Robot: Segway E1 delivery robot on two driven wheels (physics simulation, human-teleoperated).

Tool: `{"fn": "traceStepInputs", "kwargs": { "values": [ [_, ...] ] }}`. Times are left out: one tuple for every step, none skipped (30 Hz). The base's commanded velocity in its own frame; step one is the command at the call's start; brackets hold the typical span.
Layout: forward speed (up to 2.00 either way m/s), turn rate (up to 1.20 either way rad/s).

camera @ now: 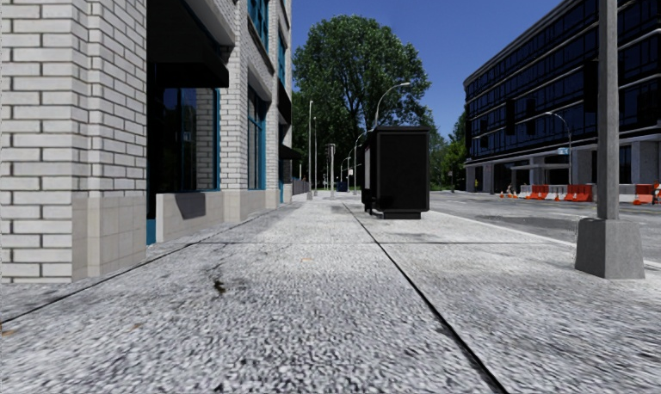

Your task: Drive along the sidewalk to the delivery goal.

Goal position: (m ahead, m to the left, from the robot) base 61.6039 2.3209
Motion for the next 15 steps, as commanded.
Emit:
{"fn": "traceStepInputs", "kwargs": {
  "values": [
    [2.00,0.00],
    [2.00,0.00],
    [2.00,0.00],
    [2.00,0.00],
    [2.00,0.00],
    [2.00,0.00],
    [2.00,0.00],
    [2.00,0.00],
    [2.00,0.00],
    [2.00,0.00],
    [2.00,0.00],
    [2.00,0.00],
    [2.00,0.00],
    [2.00,0.00],
    [2.00,0.00]
  ]
}}
